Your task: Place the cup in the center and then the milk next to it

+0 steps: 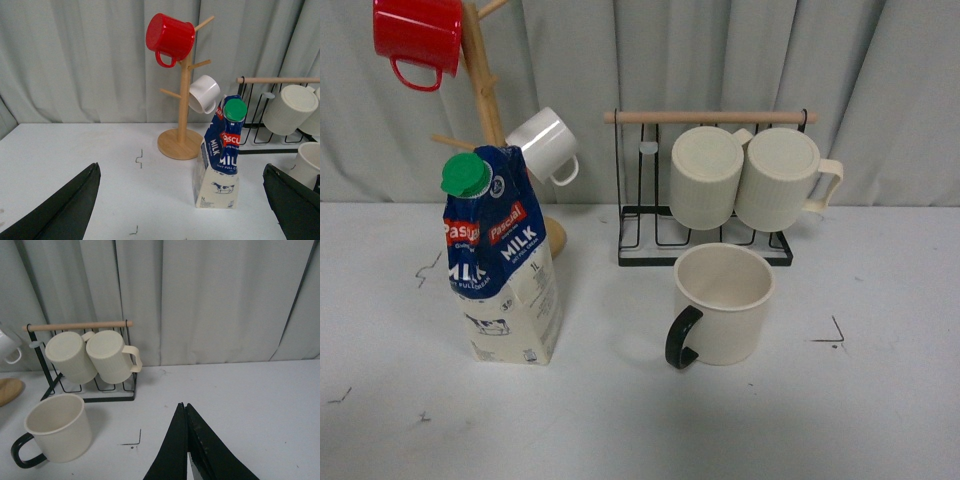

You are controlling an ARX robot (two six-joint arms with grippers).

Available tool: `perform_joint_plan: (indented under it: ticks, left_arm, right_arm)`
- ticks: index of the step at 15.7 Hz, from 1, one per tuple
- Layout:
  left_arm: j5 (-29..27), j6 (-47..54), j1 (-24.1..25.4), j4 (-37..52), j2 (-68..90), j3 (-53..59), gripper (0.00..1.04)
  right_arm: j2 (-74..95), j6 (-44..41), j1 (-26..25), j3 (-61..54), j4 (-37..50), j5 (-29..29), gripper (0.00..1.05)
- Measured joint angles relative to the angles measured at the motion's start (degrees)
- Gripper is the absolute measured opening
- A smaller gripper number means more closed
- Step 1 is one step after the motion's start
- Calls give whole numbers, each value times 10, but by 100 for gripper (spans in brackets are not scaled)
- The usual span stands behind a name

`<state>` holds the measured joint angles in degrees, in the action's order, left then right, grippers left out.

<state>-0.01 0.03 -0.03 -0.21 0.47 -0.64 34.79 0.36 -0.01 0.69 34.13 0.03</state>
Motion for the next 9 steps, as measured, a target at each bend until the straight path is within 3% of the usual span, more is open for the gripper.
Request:
perform_joint_plan:
  ticks: [9]
  left_arm:
    - [0, 0, 0, 0, 0, 0, 98]
  right_arm:
    - [-163, 0, 0, 0, -157, 0, 2]
